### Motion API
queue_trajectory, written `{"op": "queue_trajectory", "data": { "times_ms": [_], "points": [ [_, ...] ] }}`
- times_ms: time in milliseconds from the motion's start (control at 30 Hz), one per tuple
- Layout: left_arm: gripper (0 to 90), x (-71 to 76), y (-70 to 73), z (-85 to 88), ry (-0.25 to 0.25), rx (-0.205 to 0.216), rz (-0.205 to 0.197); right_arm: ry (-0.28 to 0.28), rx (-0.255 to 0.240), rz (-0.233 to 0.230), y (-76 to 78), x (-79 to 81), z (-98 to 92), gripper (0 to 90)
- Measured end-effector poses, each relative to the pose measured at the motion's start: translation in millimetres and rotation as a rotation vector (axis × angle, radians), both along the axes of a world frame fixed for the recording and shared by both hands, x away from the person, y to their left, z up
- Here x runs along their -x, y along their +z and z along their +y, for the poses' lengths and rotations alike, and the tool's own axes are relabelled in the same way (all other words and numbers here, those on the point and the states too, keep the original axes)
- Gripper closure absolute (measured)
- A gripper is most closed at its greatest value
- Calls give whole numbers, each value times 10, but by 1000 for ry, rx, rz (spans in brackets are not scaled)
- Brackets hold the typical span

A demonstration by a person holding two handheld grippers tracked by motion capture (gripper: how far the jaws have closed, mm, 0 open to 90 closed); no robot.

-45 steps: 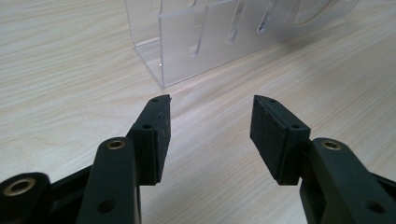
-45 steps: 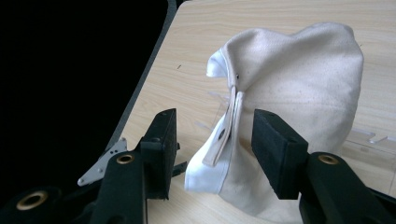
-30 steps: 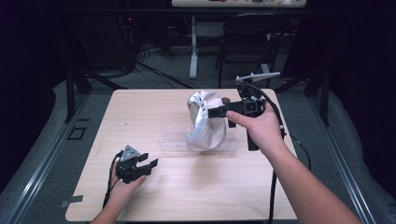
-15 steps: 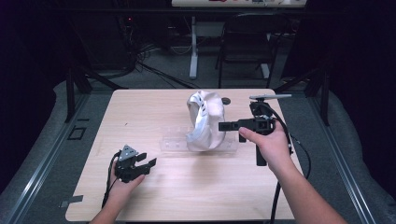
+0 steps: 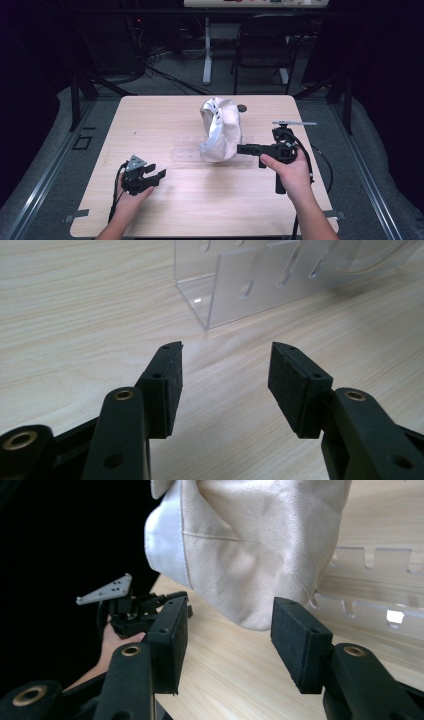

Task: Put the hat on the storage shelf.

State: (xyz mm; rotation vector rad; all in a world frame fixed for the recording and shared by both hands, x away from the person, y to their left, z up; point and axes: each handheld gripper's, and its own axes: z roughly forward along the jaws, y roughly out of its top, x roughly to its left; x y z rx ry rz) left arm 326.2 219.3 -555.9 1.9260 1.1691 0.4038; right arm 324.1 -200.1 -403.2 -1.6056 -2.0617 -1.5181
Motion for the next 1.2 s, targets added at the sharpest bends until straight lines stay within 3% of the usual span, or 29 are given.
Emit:
{"op": "queue_trajectory", "data": {
  "times_ms": [300,467,667,833,1033,1200],
  "points": [
    [475,-3,-6,31,22,10,7,-17,-16,-41,-108,169,-84,484],
    [475,-4,-7,19,18,2,11,-36,15,-47,-149,234,-130,484],
    [475,4,-10,8,15,5,7,-46,-15,-70,-164,311,-161,471],
    [469,16,-8,-14,-7,-15,2,-58,-38,-83,-218,337,-167,455],
    [459,41,3,-90,-31,-22,-10,-78,-20,-64,-335,319,-224,454],
    [441,53,77,-327,-90,-13,-37,-107,-16,-59,-385,298,-316,444]
  ]
}}
